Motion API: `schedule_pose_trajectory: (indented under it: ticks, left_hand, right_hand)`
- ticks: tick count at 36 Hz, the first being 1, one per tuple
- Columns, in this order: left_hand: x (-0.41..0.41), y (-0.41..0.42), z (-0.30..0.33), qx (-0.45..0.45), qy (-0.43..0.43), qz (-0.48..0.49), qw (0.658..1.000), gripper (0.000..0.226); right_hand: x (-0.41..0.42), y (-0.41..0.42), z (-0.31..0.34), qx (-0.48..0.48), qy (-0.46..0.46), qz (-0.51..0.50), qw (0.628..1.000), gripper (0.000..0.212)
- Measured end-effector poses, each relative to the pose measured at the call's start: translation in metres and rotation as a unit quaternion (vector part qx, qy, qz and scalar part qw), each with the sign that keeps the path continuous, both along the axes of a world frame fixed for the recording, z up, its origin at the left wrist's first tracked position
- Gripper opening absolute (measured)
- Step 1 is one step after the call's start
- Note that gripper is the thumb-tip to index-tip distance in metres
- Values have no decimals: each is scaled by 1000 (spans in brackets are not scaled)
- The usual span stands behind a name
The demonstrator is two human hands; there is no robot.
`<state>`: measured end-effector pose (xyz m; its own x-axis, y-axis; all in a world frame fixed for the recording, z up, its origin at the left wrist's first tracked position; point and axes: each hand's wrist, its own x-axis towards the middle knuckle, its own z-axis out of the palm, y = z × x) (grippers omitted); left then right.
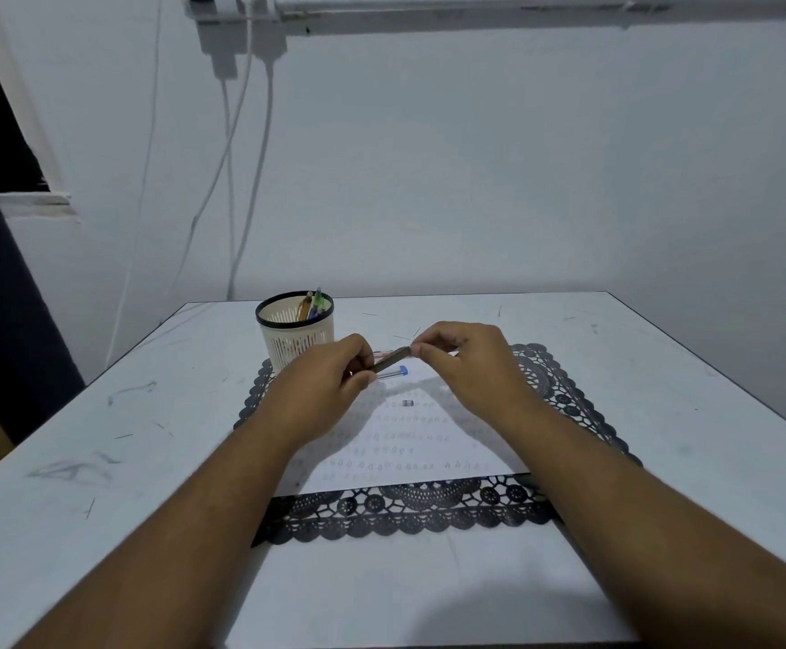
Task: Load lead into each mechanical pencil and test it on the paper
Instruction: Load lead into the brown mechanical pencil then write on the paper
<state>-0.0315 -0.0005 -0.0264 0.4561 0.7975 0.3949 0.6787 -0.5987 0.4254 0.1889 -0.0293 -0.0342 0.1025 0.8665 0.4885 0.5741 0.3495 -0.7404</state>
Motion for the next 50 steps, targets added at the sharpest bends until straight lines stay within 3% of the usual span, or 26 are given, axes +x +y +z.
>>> schedule_pose_trajectory:
  ticks: [5, 10, 13, 16, 21, 24, 27, 33, 50]
  left_hand:
    - [0, 0, 0, -11, -9, 6, 1000, 2]
    - [0, 1, 2, -26, -40, 5, 999, 5]
    - [0, 1, -1, -30, -30, 8, 999, 4]
    - [-1, 3, -2, -40, -22, 6, 999, 5]
    - [-1, 3, -3, -43, -7, 8, 999, 5]
    - [0, 1, -3, -41, -4, 10, 999, 5]
    - [0, 0, -1, -39, -1, 12, 999, 5]
    - [0, -1, 0, -37, 0, 14, 999, 3]
    - [-1, 2, -2, -9, -12, -19, 1000, 2]
  right_hand:
    - [1, 1, 1, -42, 38, -2, 998, 8]
    - [0, -1, -9, -171, -56, -5, 984, 1]
    - [-5, -6, -19, -225, -75, 15, 971, 8]
    - [-10, -1, -21, -221, -156, 20, 962, 7]
    - [-12, 1, -20, -214, -173, 9, 961, 11]
    - [-7, 0, -20, -192, -122, -6, 974, 12]
    - [-1, 1, -13, -158, 33, 3, 987, 13]
    - [4, 0, -1, -109, 216, 55, 969, 9]
    - [-2, -4, 2, -84, 156, 48, 983, 12]
